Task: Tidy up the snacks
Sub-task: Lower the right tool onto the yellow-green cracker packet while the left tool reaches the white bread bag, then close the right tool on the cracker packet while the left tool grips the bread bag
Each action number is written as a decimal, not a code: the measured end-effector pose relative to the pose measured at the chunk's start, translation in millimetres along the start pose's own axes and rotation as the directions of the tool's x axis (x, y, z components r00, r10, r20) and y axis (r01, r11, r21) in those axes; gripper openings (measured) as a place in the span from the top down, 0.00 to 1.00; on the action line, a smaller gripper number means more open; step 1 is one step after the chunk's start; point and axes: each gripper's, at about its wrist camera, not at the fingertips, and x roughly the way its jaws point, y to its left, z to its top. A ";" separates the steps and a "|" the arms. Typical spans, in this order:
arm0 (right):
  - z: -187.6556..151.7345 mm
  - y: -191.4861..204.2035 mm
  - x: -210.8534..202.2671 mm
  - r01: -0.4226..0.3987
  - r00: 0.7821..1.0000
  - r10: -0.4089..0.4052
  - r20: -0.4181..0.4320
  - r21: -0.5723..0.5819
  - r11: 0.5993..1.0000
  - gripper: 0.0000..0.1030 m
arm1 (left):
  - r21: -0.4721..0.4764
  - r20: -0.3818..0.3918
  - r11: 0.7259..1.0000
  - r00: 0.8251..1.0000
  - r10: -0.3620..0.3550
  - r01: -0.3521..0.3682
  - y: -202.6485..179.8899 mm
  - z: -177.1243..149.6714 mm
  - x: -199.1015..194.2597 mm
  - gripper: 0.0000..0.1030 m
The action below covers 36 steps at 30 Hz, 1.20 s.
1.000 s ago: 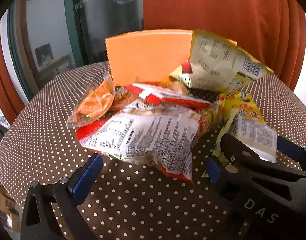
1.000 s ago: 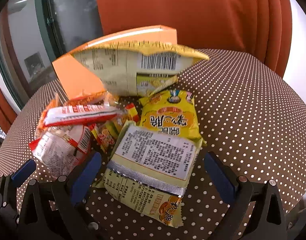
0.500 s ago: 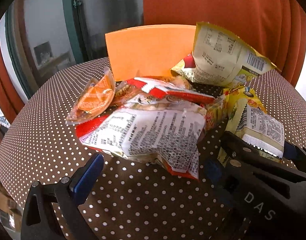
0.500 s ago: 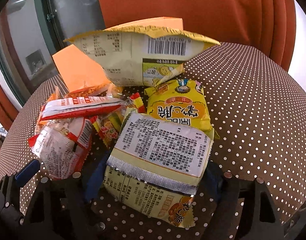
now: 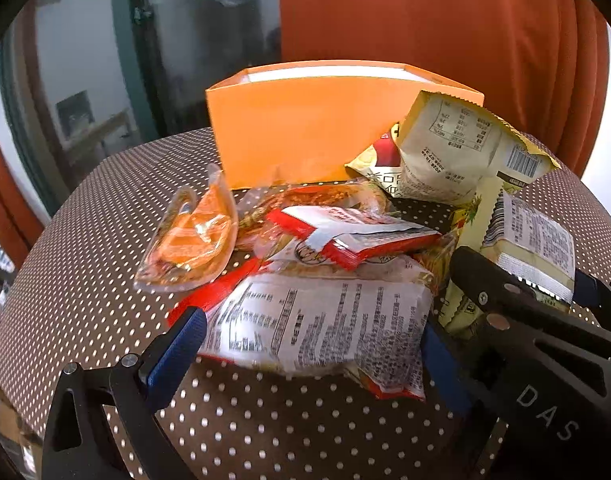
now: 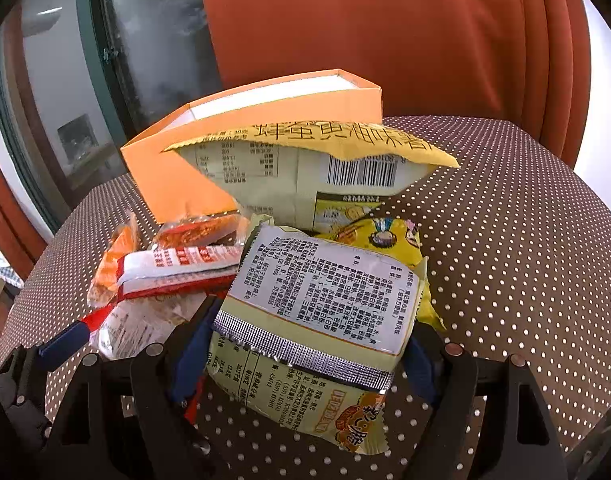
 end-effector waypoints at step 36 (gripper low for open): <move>-8.0 7.4 -4.2 0.032 0.999 -0.032 -0.023 -0.011 0.999 0.19 | -0.037 0.028 0.997 0.998 -0.064 0.065 -8.1 -17.9 -18.5 0.20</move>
